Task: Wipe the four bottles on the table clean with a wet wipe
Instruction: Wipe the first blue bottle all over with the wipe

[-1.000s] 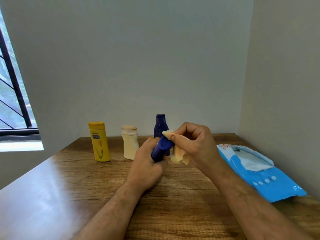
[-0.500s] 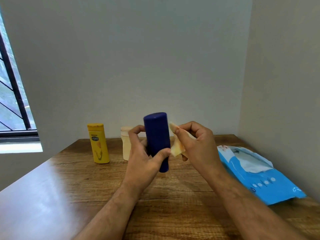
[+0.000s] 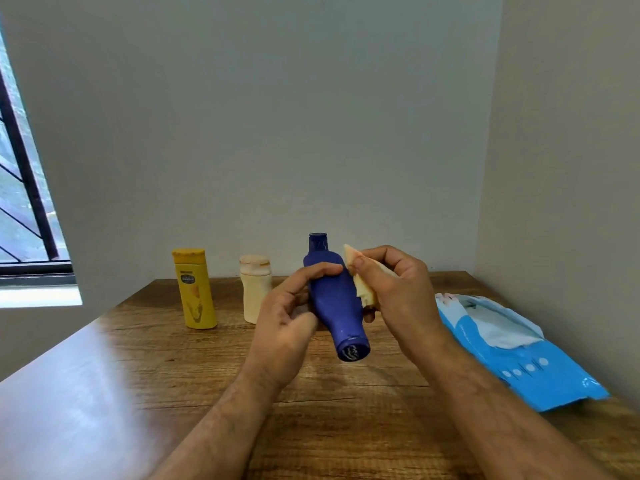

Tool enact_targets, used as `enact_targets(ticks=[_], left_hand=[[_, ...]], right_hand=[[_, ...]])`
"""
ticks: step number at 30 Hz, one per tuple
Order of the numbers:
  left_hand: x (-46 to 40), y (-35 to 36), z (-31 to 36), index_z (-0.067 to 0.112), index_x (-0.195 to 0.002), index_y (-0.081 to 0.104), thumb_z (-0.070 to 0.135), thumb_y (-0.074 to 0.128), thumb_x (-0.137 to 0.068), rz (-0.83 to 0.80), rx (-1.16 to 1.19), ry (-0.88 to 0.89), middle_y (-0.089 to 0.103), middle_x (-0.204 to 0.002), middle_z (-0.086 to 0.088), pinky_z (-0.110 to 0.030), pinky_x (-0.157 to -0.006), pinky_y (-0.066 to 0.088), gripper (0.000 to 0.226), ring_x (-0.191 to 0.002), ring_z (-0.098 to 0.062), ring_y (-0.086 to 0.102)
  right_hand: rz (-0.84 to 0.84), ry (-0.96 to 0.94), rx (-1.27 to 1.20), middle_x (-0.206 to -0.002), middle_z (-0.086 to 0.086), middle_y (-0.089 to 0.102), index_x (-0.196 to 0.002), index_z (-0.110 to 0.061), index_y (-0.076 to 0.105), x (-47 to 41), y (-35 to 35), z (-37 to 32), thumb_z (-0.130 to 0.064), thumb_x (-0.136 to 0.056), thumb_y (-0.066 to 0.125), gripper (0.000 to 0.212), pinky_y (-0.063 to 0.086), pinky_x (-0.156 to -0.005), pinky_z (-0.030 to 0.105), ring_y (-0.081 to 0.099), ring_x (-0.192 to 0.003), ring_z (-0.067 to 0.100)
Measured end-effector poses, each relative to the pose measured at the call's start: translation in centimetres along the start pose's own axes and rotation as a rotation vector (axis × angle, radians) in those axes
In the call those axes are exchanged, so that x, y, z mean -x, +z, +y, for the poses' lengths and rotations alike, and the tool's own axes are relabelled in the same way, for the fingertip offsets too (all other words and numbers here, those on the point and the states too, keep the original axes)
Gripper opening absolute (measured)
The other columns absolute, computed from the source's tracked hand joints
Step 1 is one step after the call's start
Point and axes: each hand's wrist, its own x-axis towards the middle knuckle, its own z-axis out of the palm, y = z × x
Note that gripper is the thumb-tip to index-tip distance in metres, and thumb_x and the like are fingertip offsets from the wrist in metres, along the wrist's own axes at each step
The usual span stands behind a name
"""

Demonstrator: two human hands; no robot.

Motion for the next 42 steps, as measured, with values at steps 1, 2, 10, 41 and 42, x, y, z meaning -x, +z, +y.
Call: enact_targets(ticks=[1, 2, 10, 41, 42], left_hand=[[0.1, 0.2, 0.1, 0.011, -0.120, 0.063, -0.023, 0.046, -0.076, -0.018, -0.064, 0.019, 0.068, -0.120, 0.000, -0.031, -0.085, 0.058, 0.058, -0.107, -0.025, 0.069], [0.2, 0.4, 0.1, 0.014, -0.122, 0.062, -0.025, 0.054, -0.078, -0.033, -0.129, 0.024, 0.068, -0.120, 0.005, -0.028, -0.089, 0.056, 0.059, -0.108, -0.021, 0.069], [-0.1, 0.2, 0.0, 0.032, -0.095, 0.066, 0.056, 0.076, -0.067, 0.093, -0.705, 0.036, 0.043, -0.095, 0.008, -0.002, -0.077, 0.034, 0.038, -0.089, 0.000, 0.046], [-0.3, -0.6, -1.7, 0.035, -0.097, 0.059, 0.005, 0.069, -0.083, 0.129, -0.531, -0.168, 0.063, -0.080, 0.004, -0.017, -0.062, 0.051, 0.034, -0.069, -0.012, 0.057], [-0.3, -0.7, -1.9, 0.035, -0.097, 0.060, 0.005, 0.069, -0.083, 0.131, -0.537, -0.180, 0.064, -0.082, 0.004, -0.017, -0.064, 0.052, 0.034, -0.072, -0.011, 0.059]], right_hand=[[0.003, 0.005, -0.007, -0.069, 0.001, 0.064, -0.084, -0.013, 0.068, 0.0, 0.0, 0.0, -0.019, -0.092, 0.065, 0.011, 0.048, -0.039, 0.025, 0.058, -0.052, 0.010], [0.005, 0.010, -0.010, -0.071, 0.002, 0.065, -0.084, -0.013, 0.068, -0.1, 0.0, 0.1, -0.020, -0.092, 0.065, 0.010, 0.049, -0.041, 0.025, 0.059, -0.053, 0.008], [-0.063, 0.071, 0.010, -0.080, 0.007, 0.070, -0.088, -0.017, 0.069, -0.2, -0.1, 0.1, -0.024, -0.093, 0.063, 0.010, 0.046, -0.044, 0.026, 0.058, -0.059, 0.018], [-0.215, -0.281, 0.151, -0.085, -0.008, 0.072, -0.101, -0.021, 0.078, 0.9, 0.4, 0.7, -0.004, -0.086, 0.070, 0.024, 0.050, -0.058, 0.014, 0.067, -0.075, 0.009], [-0.232, -0.295, 0.172, -0.085, -0.009, 0.073, -0.098, -0.020, 0.079, 0.9, 0.4, 0.7, -0.004, -0.086, 0.071, 0.021, 0.050, -0.060, 0.013, 0.068, -0.077, 0.008]])
